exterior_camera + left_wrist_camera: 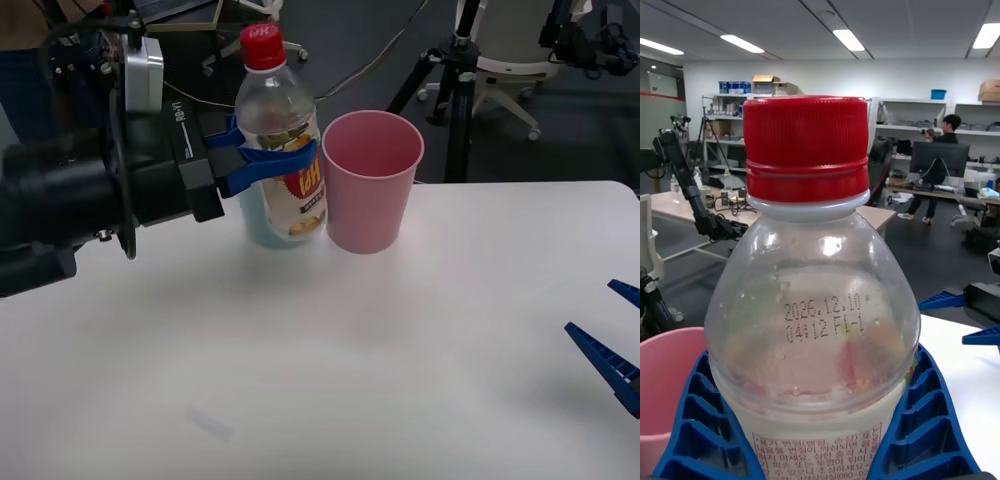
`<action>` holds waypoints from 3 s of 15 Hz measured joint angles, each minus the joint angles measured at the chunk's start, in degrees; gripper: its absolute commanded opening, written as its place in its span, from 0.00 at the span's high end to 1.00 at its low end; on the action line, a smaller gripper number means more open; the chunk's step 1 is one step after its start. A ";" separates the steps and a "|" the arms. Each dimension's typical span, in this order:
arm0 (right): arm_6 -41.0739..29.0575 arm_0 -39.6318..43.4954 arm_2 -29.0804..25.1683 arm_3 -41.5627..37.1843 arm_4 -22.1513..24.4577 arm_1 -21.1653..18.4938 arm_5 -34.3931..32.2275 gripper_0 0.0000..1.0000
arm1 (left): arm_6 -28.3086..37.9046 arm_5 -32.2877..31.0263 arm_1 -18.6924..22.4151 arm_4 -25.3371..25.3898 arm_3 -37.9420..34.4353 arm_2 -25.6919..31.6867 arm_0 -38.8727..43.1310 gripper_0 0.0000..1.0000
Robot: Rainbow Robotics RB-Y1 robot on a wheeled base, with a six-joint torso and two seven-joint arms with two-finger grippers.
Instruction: Grasp the object on the table and drop it into the matching bin: aluminum can to the light blue bin, PET bottle to the pink bin.
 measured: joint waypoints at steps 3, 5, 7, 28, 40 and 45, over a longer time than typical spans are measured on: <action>0.00 0.00 0.00 0.00 0.00 0.00 0.00 0.00 | 0.10 0.92 -1.48 -0.02 6.18 -3.06 -6.21 1.00; 0.00 0.00 0.00 0.00 0.00 0.00 0.00 0.00 | 0.11 0.97 -4.28 -1.35 10.53 -4.04 -10.05 1.00; 0.00 0.00 0.00 0.00 0.00 0.00 0.00 0.00 | 0.16 0.97 -7.93 -3.77 15.75 -4.98 -14.43 1.00; 0.00 0.00 0.00 0.00 0.00 0.00 0.00 0.00 | 1.80 8.27 -30.65 -30.24 42.91 -5.20 -29.31 1.00; 0.00 0.00 0.00 0.00 0.00 0.00 0.00 0.00 | 4.01 11.86 -33.97 -34.41 45.73 -5.20 -30.06 0.00; 0.00 0.00 0.00 0.00 0.00 0.00 0.00 0.00 | 3.78 12.06 -33.96 -33.39 45.73 -5.20 -30.29 0.00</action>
